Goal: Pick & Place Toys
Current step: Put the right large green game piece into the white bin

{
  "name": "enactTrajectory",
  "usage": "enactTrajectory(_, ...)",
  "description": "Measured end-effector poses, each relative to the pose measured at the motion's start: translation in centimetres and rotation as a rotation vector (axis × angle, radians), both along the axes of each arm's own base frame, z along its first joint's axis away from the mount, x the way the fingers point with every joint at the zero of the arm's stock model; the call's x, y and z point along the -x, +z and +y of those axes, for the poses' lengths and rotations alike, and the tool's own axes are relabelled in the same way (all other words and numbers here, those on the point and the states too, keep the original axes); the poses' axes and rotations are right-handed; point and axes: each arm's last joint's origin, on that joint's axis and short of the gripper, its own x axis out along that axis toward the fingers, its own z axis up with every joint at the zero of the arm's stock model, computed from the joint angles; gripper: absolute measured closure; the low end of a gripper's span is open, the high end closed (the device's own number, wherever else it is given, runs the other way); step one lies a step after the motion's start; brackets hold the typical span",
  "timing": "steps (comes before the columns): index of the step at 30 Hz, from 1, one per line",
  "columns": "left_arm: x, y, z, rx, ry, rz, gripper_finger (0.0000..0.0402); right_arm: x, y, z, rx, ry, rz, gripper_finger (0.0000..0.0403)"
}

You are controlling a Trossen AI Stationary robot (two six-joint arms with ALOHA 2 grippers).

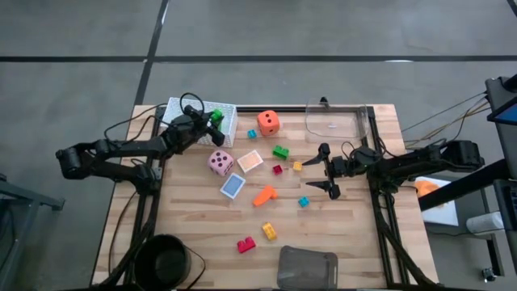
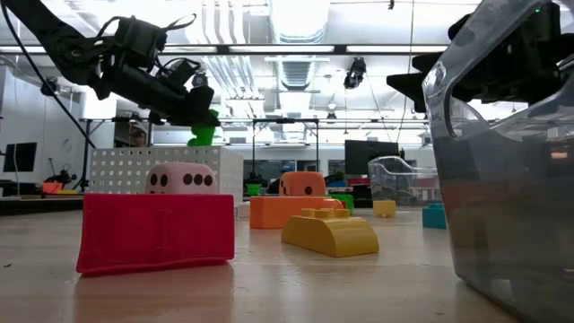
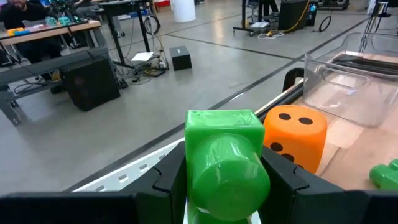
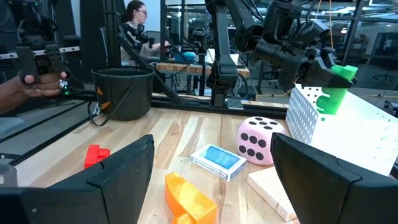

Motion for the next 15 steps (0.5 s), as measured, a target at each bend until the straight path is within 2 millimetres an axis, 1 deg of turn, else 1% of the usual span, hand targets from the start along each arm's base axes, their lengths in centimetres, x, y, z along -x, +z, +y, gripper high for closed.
enactTrajectory(8, 0.02, -0.04, 0.0, 0.002, 0.003, 0.004, 0.0268, 0.0, 0.0, 0.0, 0.0, 0.0, 0.0, 0.0083)
enactTrajectory(13, 0.03, -0.16, -0.02, 0.01, 0.003, 0.013, 0.0234, 0.0, 0.0, 0.0, 0.0, 0.0, 0.0, 0.0083)
enactTrajectory(15, 0.04, -0.21, -0.04, 0.013, 0.002, 0.018, 0.0226, 0.0, 0.0, 0.0, 0.0, 0.0, 0.0, 0.0083)
